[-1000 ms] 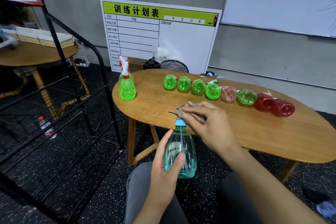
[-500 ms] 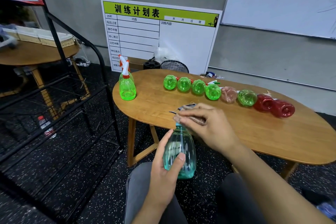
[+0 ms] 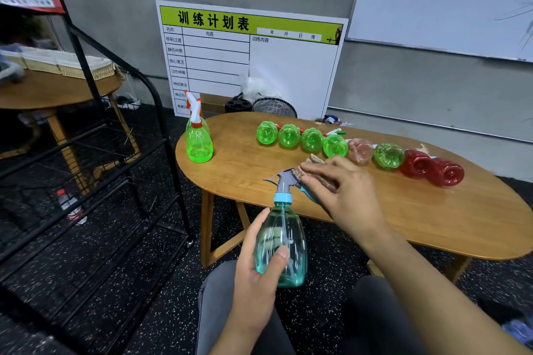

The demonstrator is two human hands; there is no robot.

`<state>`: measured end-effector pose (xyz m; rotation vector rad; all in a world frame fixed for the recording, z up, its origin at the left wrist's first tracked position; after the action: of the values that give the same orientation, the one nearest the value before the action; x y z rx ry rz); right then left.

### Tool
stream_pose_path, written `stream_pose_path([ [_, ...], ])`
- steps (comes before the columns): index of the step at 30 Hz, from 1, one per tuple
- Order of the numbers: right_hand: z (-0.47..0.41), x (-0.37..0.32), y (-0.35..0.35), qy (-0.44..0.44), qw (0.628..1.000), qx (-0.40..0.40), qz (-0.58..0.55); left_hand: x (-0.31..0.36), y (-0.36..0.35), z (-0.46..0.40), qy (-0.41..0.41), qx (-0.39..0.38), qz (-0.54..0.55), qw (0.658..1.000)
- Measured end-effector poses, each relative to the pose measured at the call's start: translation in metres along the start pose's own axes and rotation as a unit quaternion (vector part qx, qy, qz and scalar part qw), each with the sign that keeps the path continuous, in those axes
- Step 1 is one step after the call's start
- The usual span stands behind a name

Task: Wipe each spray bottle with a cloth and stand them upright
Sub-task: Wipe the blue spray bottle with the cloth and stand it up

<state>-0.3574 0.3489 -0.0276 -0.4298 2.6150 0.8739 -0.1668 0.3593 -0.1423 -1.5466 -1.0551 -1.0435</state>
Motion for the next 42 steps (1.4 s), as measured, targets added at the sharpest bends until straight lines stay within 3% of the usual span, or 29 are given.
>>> stream_pose_path([
  [4,0.018,0.006,0.003,0.053,0.995,-0.055,0.066,0.000,0.003,-0.002,0.005,0.023,0.003,1.000],
  [7,0.027,0.015,0.011,0.038,0.993,-0.083,0.072,0.003,0.002,-0.003,0.013,0.026,0.005,1.000],
  [11,0.015,0.012,0.017,-0.020,0.999,-0.024,-0.029,0.005,-0.001,-0.002,0.022,0.006,-0.001,1.000],
  [14,0.010,0.005,0.008,-0.023,0.999,-0.008,-0.035,-0.002,0.000,-0.002,0.031,0.011,0.000,0.999],
  [18,0.025,0.014,-0.004,-0.018,0.997,-0.074,0.000,0.002,0.003,-0.003,0.017,0.024,0.005,1.000],
  [22,0.045,0.031,0.002,-0.024,0.987,-0.149,-0.050,0.004,0.004,-0.006,0.020,0.022,0.016,0.999],
  [29,0.010,0.040,0.017,-0.151,0.972,0.025,-0.180,-0.004,-0.001,-0.001,0.041,0.005,0.030,0.999],
  [33,0.002,0.034,0.004,-0.134,0.979,0.001,-0.152,0.000,-0.003,0.001,0.022,-0.007,0.018,1.000],
  [36,0.001,0.038,0.004,-0.133,0.983,0.027,-0.121,-0.003,-0.003,0.000,0.027,-0.010,0.026,0.999],
  [38,0.000,0.040,0.006,-0.134,0.981,0.052,-0.130,-0.003,-0.003,0.001,0.028,-0.012,0.025,0.999],
  [42,0.001,0.036,0.002,-0.123,0.981,0.024,-0.147,-0.001,-0.003,0.001,0.016,-0.016,0.023,0.999],
])
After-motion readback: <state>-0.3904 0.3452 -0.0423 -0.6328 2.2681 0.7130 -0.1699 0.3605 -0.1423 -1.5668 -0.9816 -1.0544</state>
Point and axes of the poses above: each hand's wrist, its own z-axis away from the middle knuckle, its own y-axis out of the back of the hand, x = y × z, the point moved 5 cm from there along -z, towards the middle knuckle, and after that the axes turned 10 degrees about x, right-handed, at the moved point
